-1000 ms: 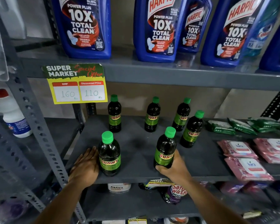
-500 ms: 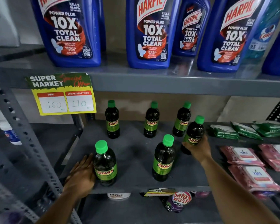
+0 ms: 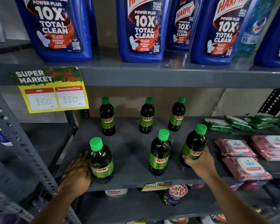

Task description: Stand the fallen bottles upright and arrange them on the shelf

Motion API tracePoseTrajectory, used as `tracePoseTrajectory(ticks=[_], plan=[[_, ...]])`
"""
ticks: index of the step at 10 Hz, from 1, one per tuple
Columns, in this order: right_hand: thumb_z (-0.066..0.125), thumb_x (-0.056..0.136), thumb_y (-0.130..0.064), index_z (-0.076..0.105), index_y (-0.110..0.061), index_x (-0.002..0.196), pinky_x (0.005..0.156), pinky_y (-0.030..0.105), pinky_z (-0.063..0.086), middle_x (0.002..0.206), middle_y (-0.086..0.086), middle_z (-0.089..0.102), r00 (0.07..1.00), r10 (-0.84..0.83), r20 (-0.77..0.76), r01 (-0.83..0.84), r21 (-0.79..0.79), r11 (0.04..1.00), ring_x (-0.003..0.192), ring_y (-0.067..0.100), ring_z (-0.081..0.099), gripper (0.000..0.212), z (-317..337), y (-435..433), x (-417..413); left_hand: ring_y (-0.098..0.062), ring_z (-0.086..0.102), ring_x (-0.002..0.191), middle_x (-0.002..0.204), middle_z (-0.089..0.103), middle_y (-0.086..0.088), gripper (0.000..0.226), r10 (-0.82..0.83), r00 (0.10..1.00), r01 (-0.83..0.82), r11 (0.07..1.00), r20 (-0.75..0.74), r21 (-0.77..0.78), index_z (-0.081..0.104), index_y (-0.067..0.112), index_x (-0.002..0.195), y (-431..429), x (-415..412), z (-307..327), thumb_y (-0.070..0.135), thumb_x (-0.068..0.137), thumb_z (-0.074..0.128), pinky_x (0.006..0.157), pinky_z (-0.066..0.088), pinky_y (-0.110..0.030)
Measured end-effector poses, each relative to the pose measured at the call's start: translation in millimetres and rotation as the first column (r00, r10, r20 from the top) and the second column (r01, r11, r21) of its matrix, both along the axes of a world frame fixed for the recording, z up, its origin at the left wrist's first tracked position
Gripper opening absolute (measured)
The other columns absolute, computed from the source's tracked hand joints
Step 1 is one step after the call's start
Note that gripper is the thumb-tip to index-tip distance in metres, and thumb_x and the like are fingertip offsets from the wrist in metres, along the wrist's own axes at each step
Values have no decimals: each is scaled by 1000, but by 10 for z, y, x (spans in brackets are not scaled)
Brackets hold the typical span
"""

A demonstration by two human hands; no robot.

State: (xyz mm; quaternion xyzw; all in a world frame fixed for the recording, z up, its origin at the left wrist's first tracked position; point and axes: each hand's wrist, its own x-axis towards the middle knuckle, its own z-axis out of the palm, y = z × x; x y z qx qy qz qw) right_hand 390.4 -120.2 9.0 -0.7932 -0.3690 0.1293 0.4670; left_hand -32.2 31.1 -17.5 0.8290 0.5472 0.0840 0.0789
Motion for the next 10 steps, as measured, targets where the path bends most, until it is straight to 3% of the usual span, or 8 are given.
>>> tracePoseTrajectory(ticks=[2,5,7,8,9,10], plan=[[86,54,-28,49,-47,88,60,22,44,79,-14,68,1000,-10,9,10,11,1000,72,-1,63,54,9,-168,-85,-18,12,148,161,17,-4,55,-6,1000,7,1000,8,-12,22,17,149,-25,8,13,24,95,31,121,13,-39],[88,59,-21,49,-27,100,70,30,45,90,-7,66,1000,13,-6,-13,37,999,81,11,63,57,-4,-238,-128,-18,10,148,161,15,-5,57,18,1000,-18,999,18,-34,16,18,150,-79,37,56,25,95,29,121,10,-37],[87,56,-24,48,-37,93,65,28,46,90,-6,64,1000,31,-5,-31,65,997,79,11,64,55,-61,-227,-111,-27,17,146,157,25,-12,55,110,992,-108,994,69,-33,26,10,147,-140,83,140,21,94,36,121,14,-41],[86,56,-29,51,-27,102,67,28,47,94,-3,66,999,48,-25,-47,37,998,87,22,67,58,-92,-228,-135,-33,23,143,152,33,-17,52,162,981,-162,987,105,-10,31,7,144,-239,88,173,20,94,35,120,18,-44],[87,60,-47,28,-17,141,105,41,37,143,5,42,997,3,79,-4,10,1000,135,26,36,105,-230,-391,-232,-40,29,140,147,39,-24,54,145,982,-148,989,117,10,37,-1,139,-370,61,127,22,92,28,118,24,-49],[64,70,-69,14,-8,148,113,53,22,153,21,23,913,-123,389,63,163,985,141,36,21,111,-212,-622,-463,-36,20,145,153,29,-24,60,157,982,-161,987,107,31,31,-3,143,-553,-11,69,28,92,23,121,17,-44]])
